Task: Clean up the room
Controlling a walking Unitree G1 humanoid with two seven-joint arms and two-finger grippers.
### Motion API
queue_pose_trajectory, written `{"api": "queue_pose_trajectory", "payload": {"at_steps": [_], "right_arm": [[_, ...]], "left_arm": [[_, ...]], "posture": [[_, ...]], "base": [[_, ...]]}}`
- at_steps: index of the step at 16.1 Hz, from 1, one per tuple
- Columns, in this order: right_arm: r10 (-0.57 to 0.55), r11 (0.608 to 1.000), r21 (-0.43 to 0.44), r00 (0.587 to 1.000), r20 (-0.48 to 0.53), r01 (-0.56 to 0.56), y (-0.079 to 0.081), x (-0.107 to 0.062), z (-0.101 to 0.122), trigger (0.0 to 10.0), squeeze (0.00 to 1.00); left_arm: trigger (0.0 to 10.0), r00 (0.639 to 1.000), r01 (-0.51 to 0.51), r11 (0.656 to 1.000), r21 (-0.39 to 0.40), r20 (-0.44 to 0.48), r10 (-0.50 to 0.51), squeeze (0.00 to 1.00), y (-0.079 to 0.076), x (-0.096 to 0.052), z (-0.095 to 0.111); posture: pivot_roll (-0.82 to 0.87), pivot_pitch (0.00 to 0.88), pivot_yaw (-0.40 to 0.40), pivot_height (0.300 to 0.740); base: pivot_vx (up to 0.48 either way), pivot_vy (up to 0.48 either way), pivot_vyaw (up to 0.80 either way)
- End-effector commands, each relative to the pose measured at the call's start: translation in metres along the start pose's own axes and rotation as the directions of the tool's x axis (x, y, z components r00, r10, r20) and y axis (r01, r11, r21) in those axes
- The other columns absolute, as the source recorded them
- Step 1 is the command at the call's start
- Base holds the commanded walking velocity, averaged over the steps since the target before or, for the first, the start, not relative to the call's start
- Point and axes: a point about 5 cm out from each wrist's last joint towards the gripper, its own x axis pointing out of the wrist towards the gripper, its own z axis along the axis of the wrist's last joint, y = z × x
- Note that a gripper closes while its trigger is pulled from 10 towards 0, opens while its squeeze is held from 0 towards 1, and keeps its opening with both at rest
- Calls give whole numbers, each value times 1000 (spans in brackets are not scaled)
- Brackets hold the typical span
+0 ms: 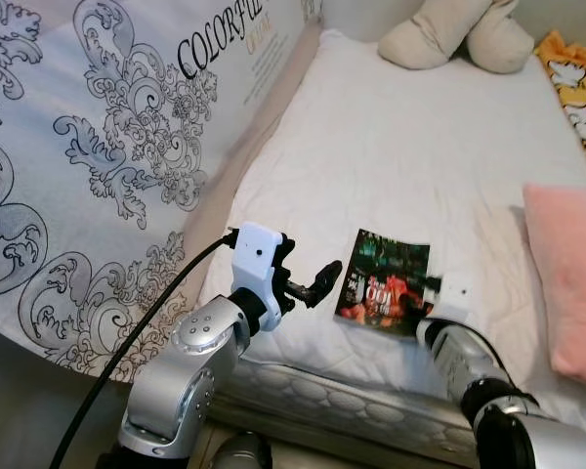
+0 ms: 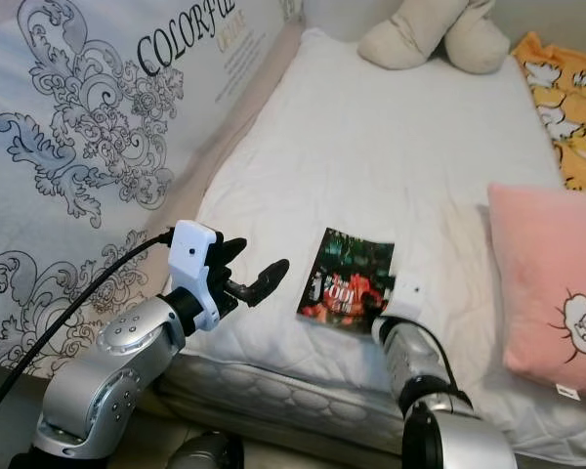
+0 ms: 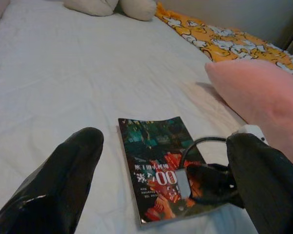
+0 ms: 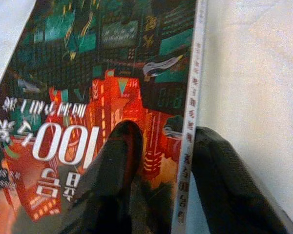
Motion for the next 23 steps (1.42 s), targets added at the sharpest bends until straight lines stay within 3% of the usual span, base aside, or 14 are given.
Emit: {"api": "queue_pose_trajectory", "payload": {"at_steps": [1,5,10,11,12,13,15,17,18,19,20,21,22,23], "right_arm": [[-3,998,-60,1000,8,3,-2,0,2,10000,1000],[-37,983,-181,999,39,43,-7,1,15,10000,1000],[22,963,-269,1000,4,-20,23,7,15,10000,1000],[30,932,-362,998,59,-6,30,9,28,10000,1000],[46,911,-410,983,176,31,35,10,50,10000,0],[54,919,-391,961,270,58,36,8,65,10000,0],[63,938,-323,856,513,124,34,-6,94,10000,0],[40,950,-267,790,612,159,27,-22,99,10000,0],[23,965,-218,780,626,146,22,-31,91,10000,1000],[-47,976,-140,795,605,164,5,-47,58,10000,1000],[-97,979,-92,816,569,180,-5,-55,34,10000,1000],[-101,979,-92,827,554,182,-8,-58,24,10000,1000],[-85,973,-134,832,548,188,-8,-68,15,10000,1000],[-83,972,-141,830,552,190,-8,-69,16,10000,1000]], "left_arm": [[10000,1000,4,1000,5,8,-4,0,0,3,3],[10000,1000,14,1000,2,14,-14,0,-2,7,4],[10000,1000,18,1000,6,3,-18,0,0,8,3],[10000,1000,11,1000,23,9,-11,0,1,10,4],[10000,1000,-8,999,44,23,7,0,4,11,7],[10000,999,-31,997,64,28,29,0,8,12,7],[10000,990,-140,984,113,43,136,0,26,17,4],[10000,971,-237,964,117,50,233,0,43,18,0],[10000,958,-286,954,94,53,282,1000,52,18,-4],[10000,927,-376,920,111,49,373,1000,68,19,-10],[10000,914,-406,903,139,56,402,1000,74,21,-14],[10000,908,-420,897,138,65,415,1000,76,20,-15],[10000,898,-438,895,88,93,430,1000,82,21,-15],[10000,897,-437,897,68,97,430,1000,82,22,-15]], "posture": [[258,0,5,740],[240,0,16,740],[258,0,29,740],[266,0,19,740],[261,0,13,740],[250,0,5,740],[210,0,-11,740],[170,0,-15,740],[153,0,-15,740],[121,0,-19,740],[108,0,-16,740],[98,0,-12,740],[85,0,-4,740],[85,0,-4,740]], "base": [[0,0,0],[0,0,0],[0,0,0],[0,0,0],[0,0,0],[0,0,0],[0,0,0],[0,0,0],[0,0,0],[0,0,0],[0,0,0],[0,0,0],[0,-469,0],[0,-465,0]]}}
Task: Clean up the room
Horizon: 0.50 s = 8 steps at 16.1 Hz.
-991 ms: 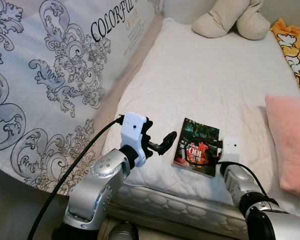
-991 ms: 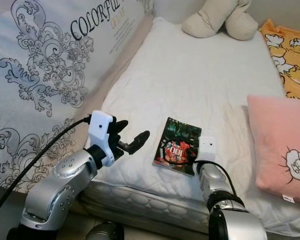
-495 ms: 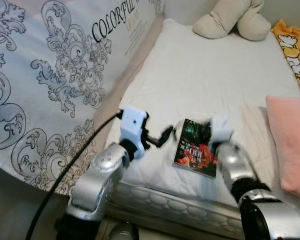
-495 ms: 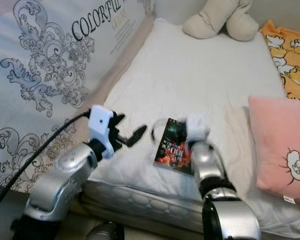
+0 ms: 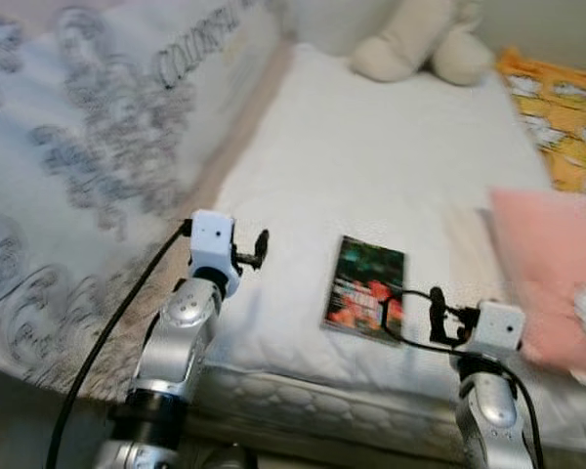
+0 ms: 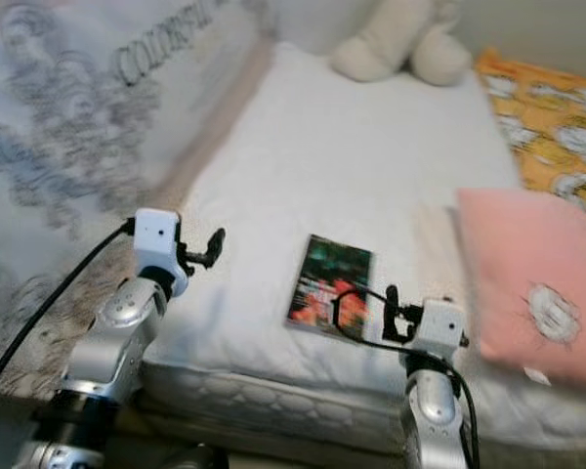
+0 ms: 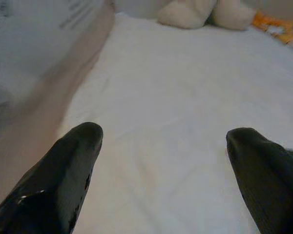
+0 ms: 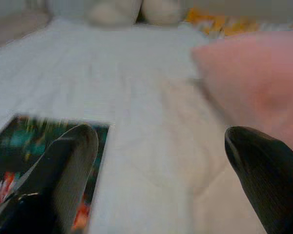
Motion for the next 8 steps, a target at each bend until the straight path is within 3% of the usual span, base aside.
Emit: {"api": "queue_pose_trajectory", "payload": {"at_steps": [1,4,8], "right_arm": [[-2,1000,-11,999,44,3,2,7,13,10000,1000],[5,1000,-18,998,70,-4,3,10,22,10000,1000],[40,994,102,997,69,-47,4,8,30,10000,1000]], "left_arm": [[10000,999,25,999,-24,35,-24,1000,-5,5,6],[10000,997,38,999,-38,63,-36,1000,-9,9,6],[10000,985,42,999,1,168,-41,1000,-10,5,20]], "posture": [[63,0,12,740],[25,0,25,740],[23,0,22,740]], "base": [[0,-465,0],[0,-446,0],[0,-428,0]]}}
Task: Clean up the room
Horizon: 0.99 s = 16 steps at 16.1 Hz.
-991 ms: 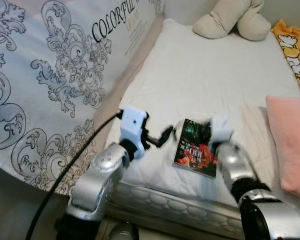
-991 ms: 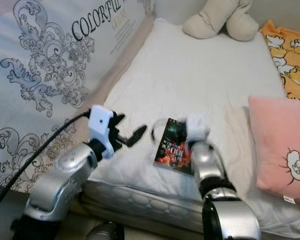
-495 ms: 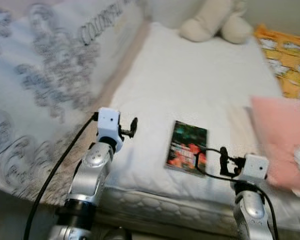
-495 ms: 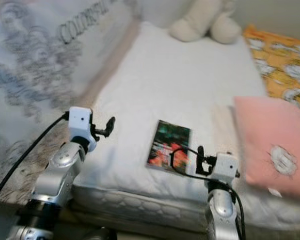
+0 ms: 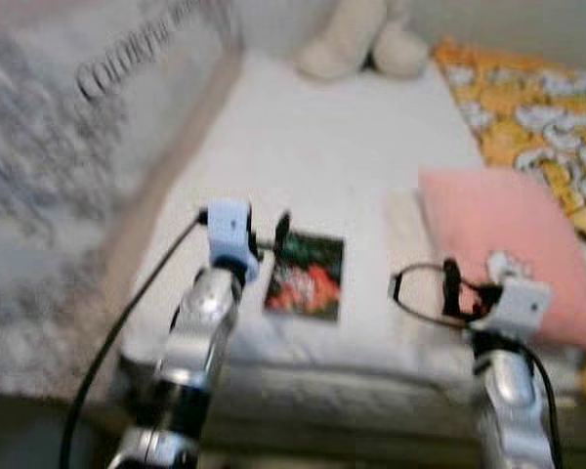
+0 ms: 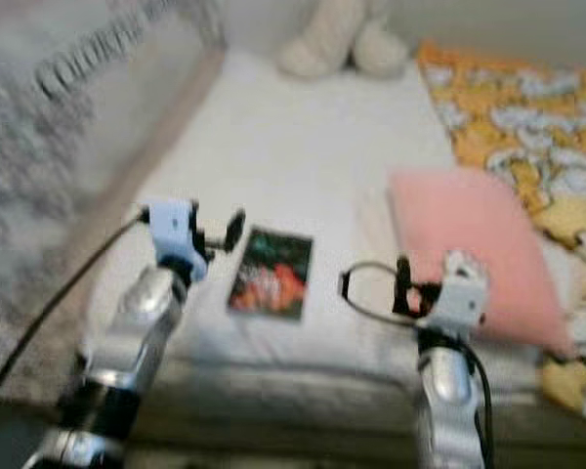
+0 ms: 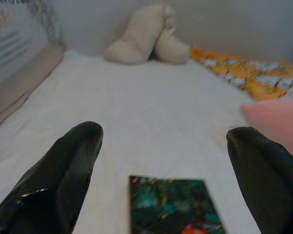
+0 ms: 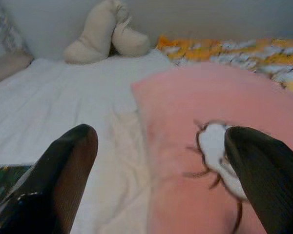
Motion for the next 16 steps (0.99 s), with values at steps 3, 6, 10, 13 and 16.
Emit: {"api": "queue_pose_trajectory", "payload": {"at_steps": [3,6,10,13,16], "right_arm": [[88,996,11,996,20,-88,23,11,9,10000,1000],[92,996,20,996,20,-93,28,18,13,10000,1000],[93,996,4,996,-6,-93,20,13,3,10000,1000],[103,995,-14,995,4,-103,18,16,10,10000,1000],[67,998,-17,998,19,-66,13,32,16,10000,1000]], "left_arm": [[10000,999,-7,1000,10,48,7,1000,9,8,14],[10000,999,0,1000,23,35,0,1000,10,7,11],[10000,999,37,999,10,-12,-37,1000,-2,2,-1],[10000,998,62,998,19,-15,-62,1000,-8,5,0],[10000,998,56,998,-15,11,-56,1000,-11,13,4]], "posture": [[45,0,-10,740],[74,0,-31,740],[93,0,-5,740],[59,0,-2,740],[48,0,-5,740]], "base": [[250,-406,0],[256,-402,0],[278,-388,0],[305,-366,0],[310,-363,0]]}}
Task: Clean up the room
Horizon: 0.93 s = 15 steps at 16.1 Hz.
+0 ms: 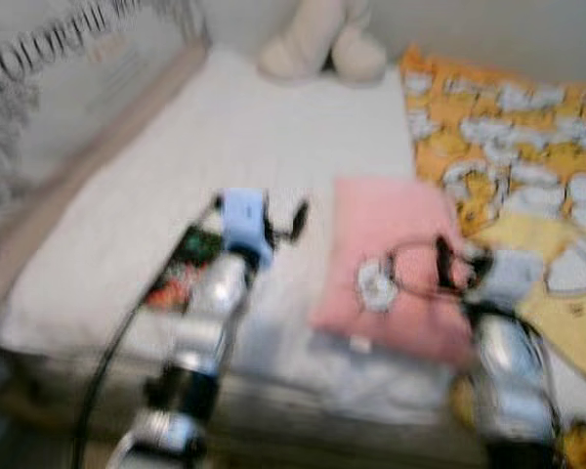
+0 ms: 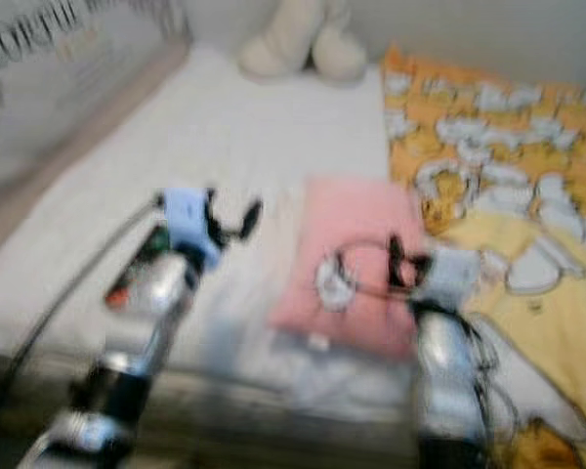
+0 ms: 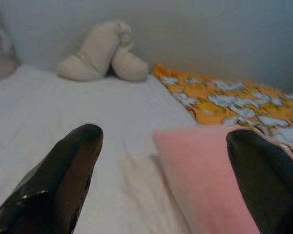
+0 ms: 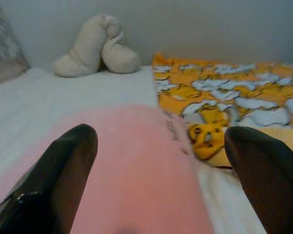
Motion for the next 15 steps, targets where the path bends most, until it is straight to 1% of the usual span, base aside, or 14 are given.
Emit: {"api": "queue_pose_trajectory", "payload": {"at_steps": [1,3,4,5,6,7,8,9,10,11,12,13,14,15], "right_arm": [[-33,999,5,999,-5,33,-11,2,1,10000,1000],[6,1000,-30,1000,-23,-7,-8,5,2,10000,1000],[-4,999,-42,999,-32,3,-9,6,1,10000,1000],[-27,999,-28,999,-38,26,-13,9,2,10000,400],[-36,999,3,998,-53,36,-15,10,1,10000,0],[-42,998,51,996,-84,47,-17,10,-2,10000,0],[-22,979,195,981,-194,60,-18,10,-14,10000,0],[-9,959,274,970,-243,77,-20,11,-21,10000,0],[13,951,299,958,-286,76,-22,14,-27,10000,0],[29,945,319,952,-304,73,-23,16,-29,10000,0],[76,931,361,941,-329,52,-21,20,-32,10000,0],[140,900,434,925,-352,30,-16,21,-37,10000,0],[174,856,514,908,-381,52,-16,22,-47,10000,0],[172,853,519,908,-382,56,-16,23,-48,10000,0]], "left_arm": [[10000,1000,21,1000,-15,4,-21,1000,-8,4,1],[10000,996,89,996,26,19,-89,1000,-19,5,4],[10000,996,92,994,55,13,-92,0,-22,7,3],[10000,996,86,995,44,18,-87,0,-23,10,5],[10000,996,86,996,33,17,-87,0,-23,11,5],[10000,997,73,996,46,7,-73,0,-22,12,5],[10000,996,74,997,10,-42,-73,0,-21,13,4],[10000,984,73,997,-15,-161,-75,0,-18,16,-6],[10000,963,62,998,-30,-262,-68,0,-14,19,-15],[10000,958,72,997,-37,-276,-80,0,-13,21,-14],[10000,952,90,993,-75,-288,-108,0,-12,27,-11],[10000,938,101,988,-120,-320,-134,0,-11,29,-17],[10000,913,69,990,-120,-393,-111,0,-5,28,-34],[10000,907,55,993,-103,-411,-93,0,-2,27,-39]], "posture": [[51,0,-20,740],[54,0,-28,740],[54,0,-31,740],[51,0,-30,740],[53,0,-27,740],[60,0,-25,740],[68,0,-19,740],[68,0,-17,740],[61,0,-13,740],[51,0,-14,740],[53,0,-17,740],[51,0,-19,740],[52,0,-15,740],[57,0,-18,740]], "base": [[307,-364,0],[337,-337,0],[0,0,0],[0,0,0],[0,0,0],[0,0,0],[0,0,0],[0,0,0],[0,0,0],[0,0,0],[0,0,0],[0,0,0],[0,0,0],[0,0,0]]}}
